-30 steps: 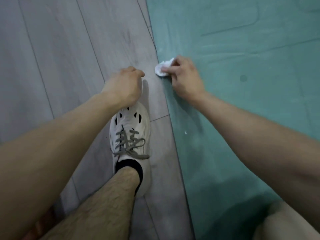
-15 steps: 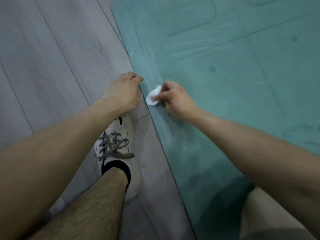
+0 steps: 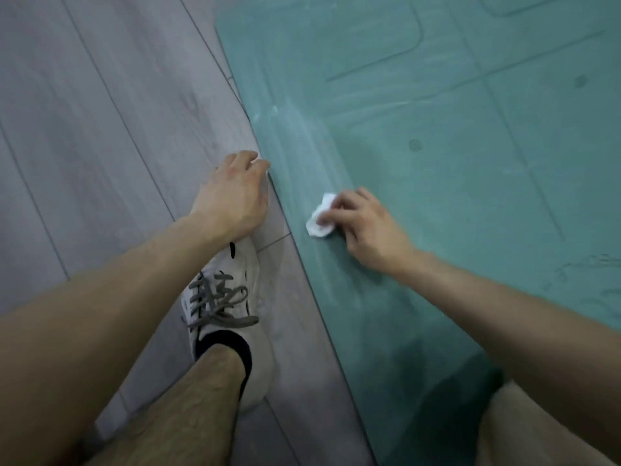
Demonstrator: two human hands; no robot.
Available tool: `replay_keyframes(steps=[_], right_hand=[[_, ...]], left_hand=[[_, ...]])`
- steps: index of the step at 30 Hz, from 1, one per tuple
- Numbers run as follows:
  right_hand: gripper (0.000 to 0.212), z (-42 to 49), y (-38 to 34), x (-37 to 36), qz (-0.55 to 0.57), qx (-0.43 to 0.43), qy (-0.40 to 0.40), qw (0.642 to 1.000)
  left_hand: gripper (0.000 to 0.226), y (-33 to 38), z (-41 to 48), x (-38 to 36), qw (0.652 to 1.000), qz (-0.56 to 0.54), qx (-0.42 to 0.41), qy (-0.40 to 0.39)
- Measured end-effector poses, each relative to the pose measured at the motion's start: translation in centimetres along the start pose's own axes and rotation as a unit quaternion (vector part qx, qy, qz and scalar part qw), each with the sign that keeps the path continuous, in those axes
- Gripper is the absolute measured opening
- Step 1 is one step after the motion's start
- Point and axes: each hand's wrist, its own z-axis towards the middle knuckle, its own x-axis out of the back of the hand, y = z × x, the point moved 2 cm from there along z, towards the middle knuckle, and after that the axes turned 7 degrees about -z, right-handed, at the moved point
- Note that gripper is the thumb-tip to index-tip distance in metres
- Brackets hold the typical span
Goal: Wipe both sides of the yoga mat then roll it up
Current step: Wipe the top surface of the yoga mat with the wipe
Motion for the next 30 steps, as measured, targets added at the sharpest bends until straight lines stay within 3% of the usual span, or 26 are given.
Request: replay_keyframes(steps=[3, 6, 9, 14, 16, 19, 22, 24, 30], right_hand=[[0.052, -9.0, 0.3, 0.0, 0.015, 0.038, -0.038, 0.998], [0.056, -9.6, 1.6, -0.4, 0.02, 0.051, -0.059, 0.997], [0.049, -3.6, 2.6, -0.3, 0.028, 0.038, -0.018, 0.999], [0.041, 14.0, 5.3, 1.8, 0.004, -0.018, 0.054, 0.998], [0.039, 19.9, 5.9, 2.8, -0.005, -0.058, 0.049, 0.997], [0.055, 23.8, 7.0, 3.3, 0.019, -0.124, 0.018, 0.992], [0.051, 22.0, 6.6, 3.5, 0.02, -0.107, 0.038, 0.993], [0.037, 18.2, 6.4, 3.4, 0.004, -0.078, 0.048, 0.996], [0.045, -1.9, 4.1, 1.2, 0.023, -0.063, 0.035, 0.997]], left_hand=[[0.058, 1.0, 1.4, 0.3, 1.0, 0.009, -0.011, 0.0], [0.062, 2.1, 2.7, 0.6, 1.0, 0.018, -0.011, -0.007], [0.062, 2.9, 3.5, 0.6, 1.0, 0.019, -0.02, -0.008], [0.06, 3.3, 3.9, 0.5, 0.999, 0.039, -0.035, 0.004], [0.058, 3.4, 3.6, 0.5, 0.998, 0.044, -0.048, 0.01], [0.057, 3.5, 2.9, 0.0, 0.997, 0.042, -0.064, 0.006], [0.057, 3.7, 2.3, -0.1, 0.996, 0.048, -0.068, -0.005], [0.057, 4.1, 1.9, 0.2, 0.996, 0.059, -0.061, -0.011], [0.053, 7.1, 1.7, -0.4, 0.998, 0.012, -0.048, 0.031]])
